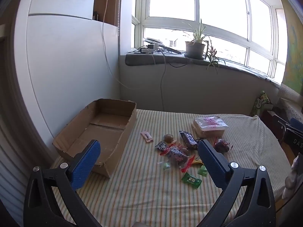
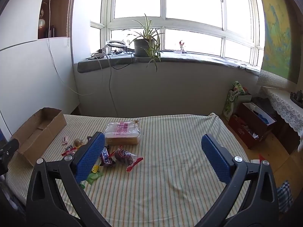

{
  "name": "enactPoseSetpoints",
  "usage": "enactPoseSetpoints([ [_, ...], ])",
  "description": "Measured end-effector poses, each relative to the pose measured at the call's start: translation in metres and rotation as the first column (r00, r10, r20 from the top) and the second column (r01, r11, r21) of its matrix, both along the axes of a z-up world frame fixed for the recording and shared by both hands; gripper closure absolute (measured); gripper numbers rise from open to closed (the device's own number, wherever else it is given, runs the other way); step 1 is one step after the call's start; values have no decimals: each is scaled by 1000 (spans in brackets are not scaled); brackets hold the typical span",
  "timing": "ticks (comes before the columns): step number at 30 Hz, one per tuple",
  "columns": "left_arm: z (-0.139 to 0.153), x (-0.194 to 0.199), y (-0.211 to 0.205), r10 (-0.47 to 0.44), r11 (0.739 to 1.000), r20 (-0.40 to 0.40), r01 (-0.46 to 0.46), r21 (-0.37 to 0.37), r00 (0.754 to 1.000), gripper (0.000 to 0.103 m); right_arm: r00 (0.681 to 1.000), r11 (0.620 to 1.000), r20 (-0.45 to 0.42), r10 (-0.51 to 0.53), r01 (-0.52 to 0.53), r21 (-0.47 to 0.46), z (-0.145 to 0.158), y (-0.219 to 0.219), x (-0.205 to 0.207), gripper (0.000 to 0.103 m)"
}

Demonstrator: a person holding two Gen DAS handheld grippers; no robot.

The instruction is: Organize snacks

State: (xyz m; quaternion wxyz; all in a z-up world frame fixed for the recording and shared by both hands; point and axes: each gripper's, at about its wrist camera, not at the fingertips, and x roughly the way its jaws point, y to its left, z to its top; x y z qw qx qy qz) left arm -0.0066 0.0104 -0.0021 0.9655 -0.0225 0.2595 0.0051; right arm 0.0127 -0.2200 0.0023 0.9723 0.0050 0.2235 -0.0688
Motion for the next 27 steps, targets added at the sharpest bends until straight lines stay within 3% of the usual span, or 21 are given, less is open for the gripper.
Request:
enactPoseSetpoints([
  [27, -2, 1, -4, -8, 1000, -3, 8, 1, 1000, 1, 1000, 1000, 0, 8, -8, 3, -6, -2, 2, 0],
])
